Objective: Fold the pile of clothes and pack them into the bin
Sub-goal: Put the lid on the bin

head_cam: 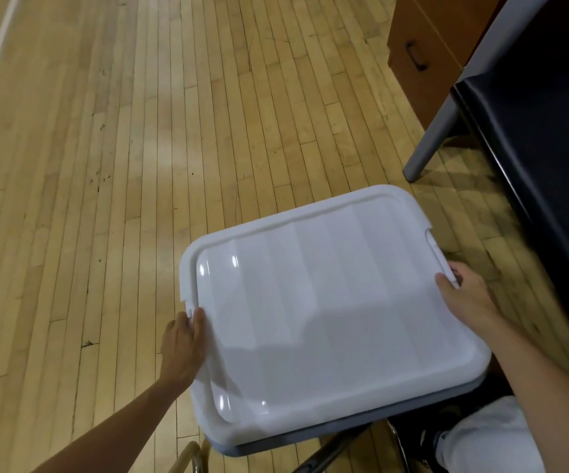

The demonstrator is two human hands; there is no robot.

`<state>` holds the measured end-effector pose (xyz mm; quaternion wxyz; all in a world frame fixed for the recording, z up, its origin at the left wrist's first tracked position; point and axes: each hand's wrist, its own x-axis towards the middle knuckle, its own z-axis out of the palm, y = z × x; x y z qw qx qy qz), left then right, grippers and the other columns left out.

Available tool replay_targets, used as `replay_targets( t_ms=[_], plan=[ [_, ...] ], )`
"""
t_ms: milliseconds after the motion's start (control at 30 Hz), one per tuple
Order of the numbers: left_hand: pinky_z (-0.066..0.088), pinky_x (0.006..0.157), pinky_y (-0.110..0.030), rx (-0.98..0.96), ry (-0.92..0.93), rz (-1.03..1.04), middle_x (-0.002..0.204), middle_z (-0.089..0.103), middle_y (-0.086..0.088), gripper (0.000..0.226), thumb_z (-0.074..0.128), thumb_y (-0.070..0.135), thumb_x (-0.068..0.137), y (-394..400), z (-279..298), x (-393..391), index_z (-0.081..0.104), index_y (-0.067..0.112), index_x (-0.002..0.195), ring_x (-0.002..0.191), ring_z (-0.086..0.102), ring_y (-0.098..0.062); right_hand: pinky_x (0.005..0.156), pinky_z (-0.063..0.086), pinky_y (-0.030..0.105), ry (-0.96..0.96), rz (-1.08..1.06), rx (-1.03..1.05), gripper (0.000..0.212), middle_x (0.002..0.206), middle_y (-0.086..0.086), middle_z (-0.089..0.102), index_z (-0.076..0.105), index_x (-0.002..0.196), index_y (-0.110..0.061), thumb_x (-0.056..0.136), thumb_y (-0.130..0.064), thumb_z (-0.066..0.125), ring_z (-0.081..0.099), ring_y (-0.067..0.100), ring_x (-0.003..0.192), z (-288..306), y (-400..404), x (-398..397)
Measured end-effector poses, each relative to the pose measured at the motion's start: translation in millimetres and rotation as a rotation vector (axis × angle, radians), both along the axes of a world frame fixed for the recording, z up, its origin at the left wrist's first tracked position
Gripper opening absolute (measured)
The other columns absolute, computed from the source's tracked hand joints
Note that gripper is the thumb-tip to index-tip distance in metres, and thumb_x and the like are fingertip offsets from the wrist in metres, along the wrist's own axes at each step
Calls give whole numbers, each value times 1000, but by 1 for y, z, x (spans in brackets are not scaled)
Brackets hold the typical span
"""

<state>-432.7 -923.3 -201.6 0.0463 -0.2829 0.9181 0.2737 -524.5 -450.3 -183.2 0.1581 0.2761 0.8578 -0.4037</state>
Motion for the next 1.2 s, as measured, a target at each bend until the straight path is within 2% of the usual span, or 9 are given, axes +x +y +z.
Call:
replay_targets(
  t_ms=[133, 300, 500, 667, 833, 933, 1000, 1133, 1200],
  plan=[
    [45, 57, -31, -7, 6, -13, 74, 56, -7, 58, 31, 61, 98, 1, 1, -2, 53, 9, 85, 67, 57, -26, 82, 51, 40, 1, -4, 5, 32, 109, 14, 64, 60, 125, -11, 96, -22, 55, 60, 33, 95, 1, -3, -1],
    [51, 66, -44, -16, 6, 28, 79, 56, -9, 52, 28, 53, 99, 6, -2, -5, 52, 8, 91, 73, 57, -29, 91, 51, 45, 2, 55, 21, 37, 119, 13, 59, 55, 135, -18, 100, -30, 47, 58, 32, 105, -2, -3, 1],
    [45, 68, -40, 114, -33, 154, 92, 55, -13, 47, 27, 48, 102, 23, -3, -12, 42, 5, 106, 82, 57, -31, 105, 41, 46, -100, 122, 50, 46, 139, 15, 43, 34, 150, -15, 106, -30, 32, 47, 34, 123, 0, -8, -1],
    [49, 69, -43, 181, -73, 195, 95, 56, -16, 45, 28, 50, 101, 17, -6, -12, 38, 7, 108, 83, 58, -35, 108, 36, 43, -46, 148, 84, 47, 142, 18, 44, 35, 150, -11, 106, -26, 34, 44, 34, 129, 2, -10, -7],
    [54, 73, -53, 180, -54, 212, 94, 54, -18, 49, 31, 55, 98, 17, -7, -3, 38, 7, 104, 84, 59, -38, 82, 49, 39, -30, 125, 113, 34, 113, 18, 60, 52, 128, -10, 103, -31, 41, 56, 31, 96, 2, -8, 0],
    [54, 68, -50, 183, -43, 204, 93, 54, -18, 55, 29, 61, 96, 20, -6, 4, 38, 8, 106, 81, 58, -36, 65, 50, 37, -61, 87, 123, 26, 94, 14, 60, 52, 111, -13, 100, -36, 46, 58, 29, 77, 5, -7, 2],
    [51, 63, -45, 181, -58, 214, 90, 55, -17, 52, 30, 56, 100, 18, -8, 9, 40, 5, 106, 77, 57, -36, 61, 47, 35, -72, 80, 110, 25, 91, 13, 59, 50, 105, -13, 99, -37, 49, 58, 28, 74, 6, -9, 5],
    [49, 64, -45, 180, -64, 257, 88, 55, -20, 45, 32, 44, 103, 18, -12, 11, 44, 1, 103, 77, 56, -38, 74, 53, 43, -48, 48, 61, 28, 101, 15, 61, 50, 114, -12, 100, -36, 48, 59, 30, 85, 4, -12, 8],
    [51, 67, -50, 183, -63, 251, 86, 54, -19, 50, 32, 47, 103, 24, -11, 10, 45, -2, 105, 77, 56, -38, 90, 50, 47, -82, 75, 64, 41, 123, 18, 58, 44, 136, -13, 103, -37, 41, 58, 35, 107, 0, -13, 9]
  ],
)
